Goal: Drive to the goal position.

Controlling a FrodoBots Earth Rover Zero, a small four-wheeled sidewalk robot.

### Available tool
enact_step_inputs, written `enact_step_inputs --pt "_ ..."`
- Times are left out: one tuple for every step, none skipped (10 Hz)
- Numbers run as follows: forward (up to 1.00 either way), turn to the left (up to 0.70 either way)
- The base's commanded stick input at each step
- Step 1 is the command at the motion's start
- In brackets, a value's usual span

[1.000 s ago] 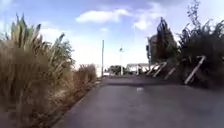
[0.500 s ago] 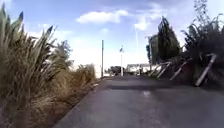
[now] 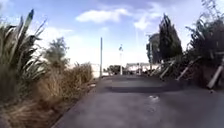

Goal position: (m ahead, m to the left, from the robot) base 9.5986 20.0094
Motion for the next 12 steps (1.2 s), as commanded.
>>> enact_step_inputs --pt "1.0 0.0" --pt "1.0 0.0" --pt "1.0 0.0" --pt "1.0 0.0" --pt "1.0 0.0" --pt "1.0 0.0" --pt "1.0 0.0" --pt "1.0 0.0" --pt "1.0 0.0" --pt "1.0 0.0" --pt "1.0 0.0" --pt "1.0 0.0"
